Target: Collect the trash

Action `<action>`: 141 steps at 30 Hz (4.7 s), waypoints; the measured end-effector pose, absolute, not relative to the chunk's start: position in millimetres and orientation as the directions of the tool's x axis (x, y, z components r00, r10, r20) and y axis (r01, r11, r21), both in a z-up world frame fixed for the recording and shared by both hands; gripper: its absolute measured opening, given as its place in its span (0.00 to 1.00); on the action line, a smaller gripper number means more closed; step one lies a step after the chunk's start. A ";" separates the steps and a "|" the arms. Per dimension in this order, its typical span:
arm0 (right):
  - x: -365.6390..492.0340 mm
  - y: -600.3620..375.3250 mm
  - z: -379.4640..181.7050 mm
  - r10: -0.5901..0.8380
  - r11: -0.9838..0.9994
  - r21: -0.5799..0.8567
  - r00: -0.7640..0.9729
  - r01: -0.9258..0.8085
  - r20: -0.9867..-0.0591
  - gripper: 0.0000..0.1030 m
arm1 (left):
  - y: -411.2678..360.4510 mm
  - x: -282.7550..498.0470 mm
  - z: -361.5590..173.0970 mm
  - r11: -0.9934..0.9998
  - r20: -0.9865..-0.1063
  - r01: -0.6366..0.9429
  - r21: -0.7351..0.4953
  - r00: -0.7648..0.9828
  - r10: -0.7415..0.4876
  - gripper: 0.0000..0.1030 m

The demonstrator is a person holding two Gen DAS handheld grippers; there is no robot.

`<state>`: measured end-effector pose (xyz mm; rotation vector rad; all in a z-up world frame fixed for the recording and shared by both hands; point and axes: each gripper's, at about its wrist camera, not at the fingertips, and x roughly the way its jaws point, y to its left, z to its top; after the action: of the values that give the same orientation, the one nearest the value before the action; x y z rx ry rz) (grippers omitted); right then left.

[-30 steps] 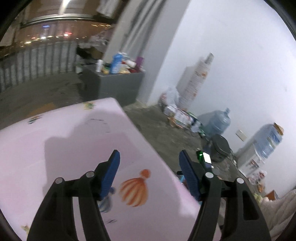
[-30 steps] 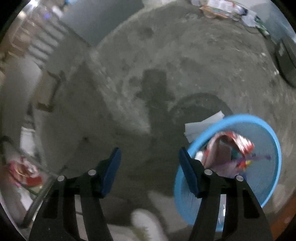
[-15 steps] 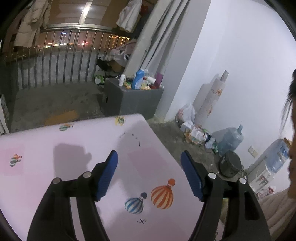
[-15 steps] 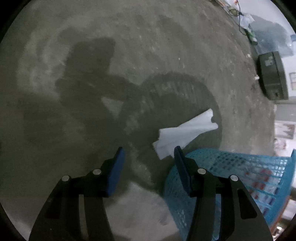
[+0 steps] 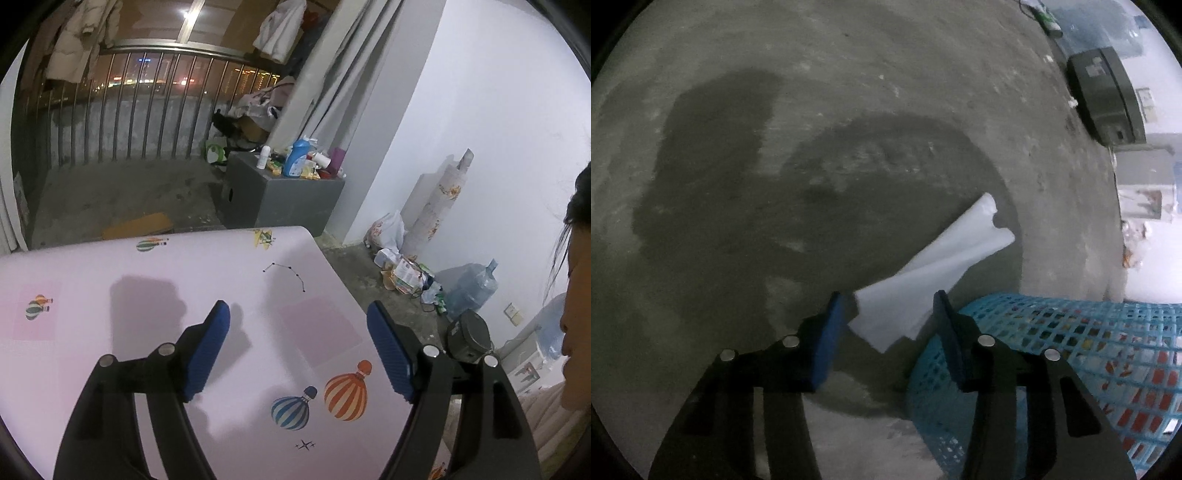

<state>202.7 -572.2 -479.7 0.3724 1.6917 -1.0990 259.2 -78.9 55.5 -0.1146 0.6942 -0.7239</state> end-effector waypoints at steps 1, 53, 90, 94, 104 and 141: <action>200.3 -573.7 -484.6 -0.253 0.523 -0.494 -0.427 0.695 -0.868 0.40 | -77.8 259.7 54.6 0.753 -0.544 0.569 -0.330 0.538 -0.644 0.72; -86.5 -548.0 -129.2 -0.435 0.475 0.203 0.428 0.857 -0.792 0.00 | -87.8 198.6 91.3 0.627 -0.391 0.711 -0.319 0.504 -0.770 0.72; -110.0 -522.2 -137.0 -0.324 0.414 0.322 0.468 0.852 -0.822 0.58 | -75.3 53.0 65.0 0.616 -0.477 0.707 -0.346 0.433 -0.765 0.91; -101.5 -474.9 -54.5 -0.431 0.580 0.278 0.578 0.766 -0.693 0.73 | -62.4 42.4 80.2 0.693 -0.437 0.639 -0.334 0.546 -0.715 0.95; -97.2 -320.3 46.6 -0.398 0.867 0.089 0.789 0.490 -0.468 0.92 | -64.0 14.1 65.4 0.877 -0.525 0.473 -0.081 0.728 -0.441 0.95; -121.0 -269.5 -17.2 -0.426 0.874 -0.158 0.567 0.460 -0.705 0.92 | -88.1 4.5 0.2 0.942 -0.780 0.336 0.023 0.596 -0.193 0.95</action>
<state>-121.0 -269.5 -17.2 0.0446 0.8167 -0.5205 4.5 -88.1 0.2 0.1747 0.8815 -0.3089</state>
